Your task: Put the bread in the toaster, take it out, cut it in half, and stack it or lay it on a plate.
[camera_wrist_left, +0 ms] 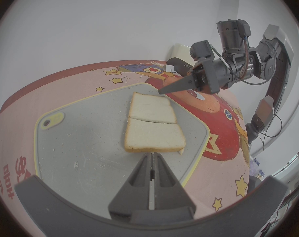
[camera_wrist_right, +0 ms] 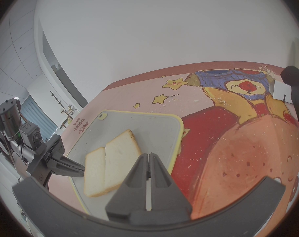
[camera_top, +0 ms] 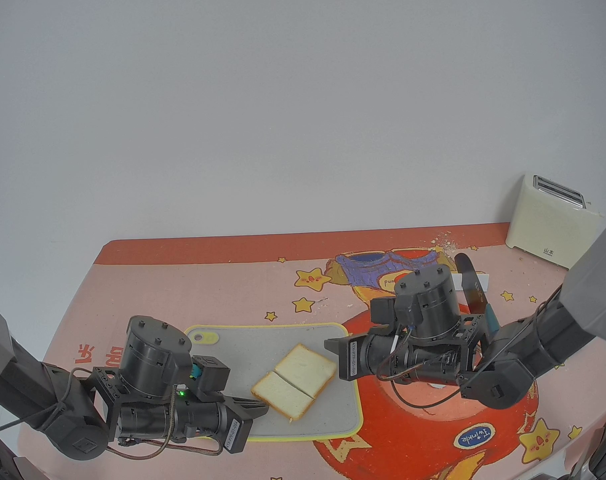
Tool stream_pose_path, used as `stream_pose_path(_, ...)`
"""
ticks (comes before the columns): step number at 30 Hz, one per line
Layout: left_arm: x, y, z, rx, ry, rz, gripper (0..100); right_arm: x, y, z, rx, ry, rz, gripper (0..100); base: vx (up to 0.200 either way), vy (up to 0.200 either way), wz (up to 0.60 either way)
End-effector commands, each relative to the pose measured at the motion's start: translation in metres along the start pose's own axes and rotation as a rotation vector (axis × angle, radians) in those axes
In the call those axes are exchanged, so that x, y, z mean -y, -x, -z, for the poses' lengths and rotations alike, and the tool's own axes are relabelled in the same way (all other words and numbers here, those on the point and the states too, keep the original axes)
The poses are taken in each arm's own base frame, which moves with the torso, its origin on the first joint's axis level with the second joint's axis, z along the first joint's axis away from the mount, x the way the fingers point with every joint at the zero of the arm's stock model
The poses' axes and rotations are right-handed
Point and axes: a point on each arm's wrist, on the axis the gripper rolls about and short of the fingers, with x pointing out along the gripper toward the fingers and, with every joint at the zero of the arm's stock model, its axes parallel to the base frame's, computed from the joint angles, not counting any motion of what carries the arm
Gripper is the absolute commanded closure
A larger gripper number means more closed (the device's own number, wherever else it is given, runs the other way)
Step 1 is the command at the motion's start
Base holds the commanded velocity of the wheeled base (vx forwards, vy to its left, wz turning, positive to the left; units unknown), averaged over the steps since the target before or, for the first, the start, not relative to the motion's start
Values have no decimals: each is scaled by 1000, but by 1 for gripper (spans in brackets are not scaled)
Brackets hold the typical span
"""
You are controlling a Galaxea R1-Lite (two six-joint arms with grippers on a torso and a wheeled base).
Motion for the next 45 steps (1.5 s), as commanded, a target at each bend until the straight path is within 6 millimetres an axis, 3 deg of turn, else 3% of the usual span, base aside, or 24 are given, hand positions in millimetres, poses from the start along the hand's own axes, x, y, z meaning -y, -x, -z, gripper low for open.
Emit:
stream_pose_path(1, -1, -1, 2, -12, 5, -2, 100, 4, -7, 10, -34, 1, 12, 100, 0, 0, 0)
stream_pose_path(33, 5, -3, -12, 78, -20, 26, 100, 0, -9, 19, -70, 3, 11, 100, 0, 0, 0)
stream_pose_path(41, 7, -5, -33, 146, -4, 37, 100, 0, -9, 20, -73, 5, 10, 100, 0, 0, 0)
stream_pose_path(45, 8, -14, -53, 198, 29, 45, 100, 0, -6, 24, -86, 9, 12, 100, 0, 0, 0)
